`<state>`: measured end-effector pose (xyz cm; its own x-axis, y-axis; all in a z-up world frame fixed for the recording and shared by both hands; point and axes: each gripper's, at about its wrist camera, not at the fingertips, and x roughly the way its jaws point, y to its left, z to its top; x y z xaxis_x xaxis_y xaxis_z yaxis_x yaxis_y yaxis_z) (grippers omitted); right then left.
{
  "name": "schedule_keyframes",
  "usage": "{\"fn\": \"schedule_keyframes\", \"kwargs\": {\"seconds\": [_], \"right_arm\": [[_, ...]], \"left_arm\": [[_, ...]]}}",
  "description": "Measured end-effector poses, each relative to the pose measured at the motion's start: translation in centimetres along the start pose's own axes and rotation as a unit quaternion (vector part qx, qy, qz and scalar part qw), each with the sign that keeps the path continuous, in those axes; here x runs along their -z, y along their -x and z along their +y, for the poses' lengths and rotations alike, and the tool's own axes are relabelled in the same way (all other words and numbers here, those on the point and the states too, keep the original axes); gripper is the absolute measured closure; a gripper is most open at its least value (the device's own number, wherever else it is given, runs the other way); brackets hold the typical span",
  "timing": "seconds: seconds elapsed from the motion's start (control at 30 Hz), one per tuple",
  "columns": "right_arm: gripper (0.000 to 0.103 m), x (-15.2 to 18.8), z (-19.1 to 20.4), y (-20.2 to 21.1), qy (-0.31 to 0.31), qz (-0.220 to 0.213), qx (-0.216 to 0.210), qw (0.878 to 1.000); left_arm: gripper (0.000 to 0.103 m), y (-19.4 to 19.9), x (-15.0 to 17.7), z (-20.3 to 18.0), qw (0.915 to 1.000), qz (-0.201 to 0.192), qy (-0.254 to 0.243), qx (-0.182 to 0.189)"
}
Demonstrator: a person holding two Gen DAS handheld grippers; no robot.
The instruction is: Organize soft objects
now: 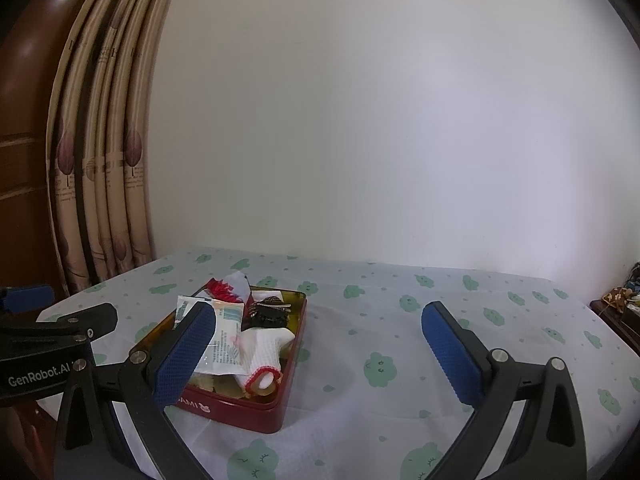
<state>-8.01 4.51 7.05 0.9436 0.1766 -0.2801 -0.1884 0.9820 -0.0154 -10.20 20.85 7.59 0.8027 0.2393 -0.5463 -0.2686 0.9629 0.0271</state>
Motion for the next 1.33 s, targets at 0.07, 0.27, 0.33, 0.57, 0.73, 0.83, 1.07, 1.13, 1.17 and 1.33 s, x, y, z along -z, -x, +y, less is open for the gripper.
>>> {"fn": "schedule_keyframes", "kwargs": {"seconds": [0.07, 0.27, 0.33, 0.57, 0.73, 0.83, 1.07, 1.13, 1.17, 1.33], "right_arm": [[0.000, 0.0, 0.0, 0.1, -0.001, -0.001, 0.000, 1.000], [0.000, 0.0, 0.1, 0.0, 0.000, 0.002, -0.002, 1.000], [0.000, 0.0, 0.1, -0.1, 0.000, 0.004, -0.003, 1.000], [0.000, 0.0, 0.1, -0.1, 0.000, 0.006, -0.003, 1.000], [0.000, 0.1, 0.1, -0.1, -0.002, 0.007, -0.002, 1.000], [0.000, 0.2, 0.0, -0.2, -0.005, 0.010, -0.002, 1.000], [0.000, 0.4, -0.8, -0.4, -0.008, 0.012, 0.004, 1.000], [0.000, 0.5, -1.6, -0.7, -0.013, 0.019, 0.009, 1.000], [0.000, 0.6, -2.1, -0.8, -0.017, 0.023, 0.013, 1.000], [0.000, 1.4, -7.0, -3.6, -0.032, 0.076, 0.054, 0.995]], "left_arm": [[0.020, 0.0, 0.0, 0.0, 1.0000, 0.001, 0.000, -0.001], [0.020, -0.3, 0.0, 0.0, 1.0000, 0.008, 0.004, 0.003], [0.020, -0.3, 0.0, 0.0, 0.9999, 0.009, 0.005, 0.003], [0.020, -0.4, 0.1, -0.2, 1.0000, 0.008, -0.002, 0.002], [0.020, -0.6, 0.2, -0.4, 0.9998, 0.013, -0.007, 0.009], [0.015, -1.0, 0.4, -0.5, 0.9998, 0.017, -0.005, 0.007], [0.014, -2.3, 1.2, -0.4, 0.9990, 0.044, 0.003, 0.014], [0.014, -2.6, 1.2, -0.1, 0.9984, 0.052, 0.012, 0.017], [0.014, -2.7, 1.3, 0.1, 0.9982, 0.056, 0.015, 0.017], [0.014, -2.4, 1.2, -0.2, 0.9991, 0.042, 0.002, -0.010]]}}
